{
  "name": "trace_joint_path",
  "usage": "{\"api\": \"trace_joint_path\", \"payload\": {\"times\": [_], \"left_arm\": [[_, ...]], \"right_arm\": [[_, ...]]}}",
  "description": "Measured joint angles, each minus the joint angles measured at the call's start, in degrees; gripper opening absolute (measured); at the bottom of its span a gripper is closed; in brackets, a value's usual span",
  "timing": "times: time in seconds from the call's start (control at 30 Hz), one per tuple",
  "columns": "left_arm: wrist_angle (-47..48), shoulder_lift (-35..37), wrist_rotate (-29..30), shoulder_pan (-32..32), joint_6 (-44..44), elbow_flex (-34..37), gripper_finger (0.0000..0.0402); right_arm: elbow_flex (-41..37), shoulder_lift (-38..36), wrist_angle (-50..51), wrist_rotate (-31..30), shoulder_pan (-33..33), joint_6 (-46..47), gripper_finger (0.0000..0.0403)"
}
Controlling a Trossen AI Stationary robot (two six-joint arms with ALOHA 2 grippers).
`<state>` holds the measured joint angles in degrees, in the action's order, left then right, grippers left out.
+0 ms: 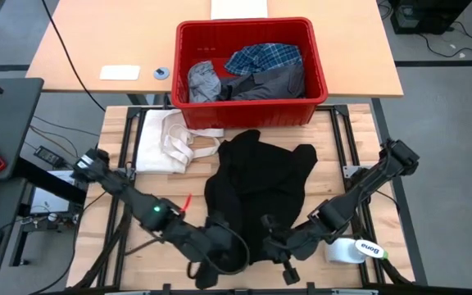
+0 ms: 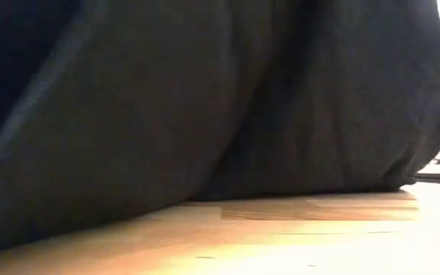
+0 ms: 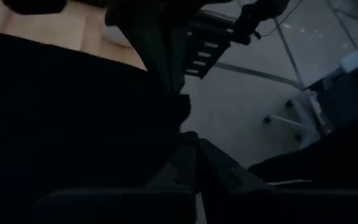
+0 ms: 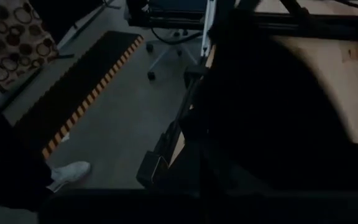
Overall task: Fold Laundry from Bin
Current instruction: Fold the black shirt
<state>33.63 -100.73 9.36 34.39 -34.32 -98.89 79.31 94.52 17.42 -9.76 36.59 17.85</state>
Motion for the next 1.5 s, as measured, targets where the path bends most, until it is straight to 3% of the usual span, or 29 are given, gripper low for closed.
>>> {"api": "trace_joint_path", "payload": {"times": [0.2, 0.67, 1.03, 1.37, 1.5], "left_arm": [[-2.9, -3.6, -2.0, -0.6, -0.6, 0.0, 0.0009], [-3.9, -4.9, -1.5, -2.0, -2.3, 0.0, 0.0009], [-9.7, -4.9, -1.0, -2.1, -3.7, 0.0, 0.0009], [-9.9, -4.9, -2.0, -1.8, -3.6, 0.0, 0.0011], [-9.9, -4.9, -4.3, -1.7, -2.7, 0.0, 0.0041]], "right_arm": [[0.0, 0.0, -0.8, -0.8, 0.0, -2.8, 0.0007], [0.4, -0.1, -3.8, 7.8, 2.2, -3.0, 0.0005], [0.6, 0.0, -2.6, -2.6, 1.7, -2.6, 0.0004], [0.6, 0.0, -2.8, -3.0, 1.5, -3.0, 0.0005], [0.6, 0.1, -2.5, -3.6, 1.5, -3.0, 0.0005]]}}
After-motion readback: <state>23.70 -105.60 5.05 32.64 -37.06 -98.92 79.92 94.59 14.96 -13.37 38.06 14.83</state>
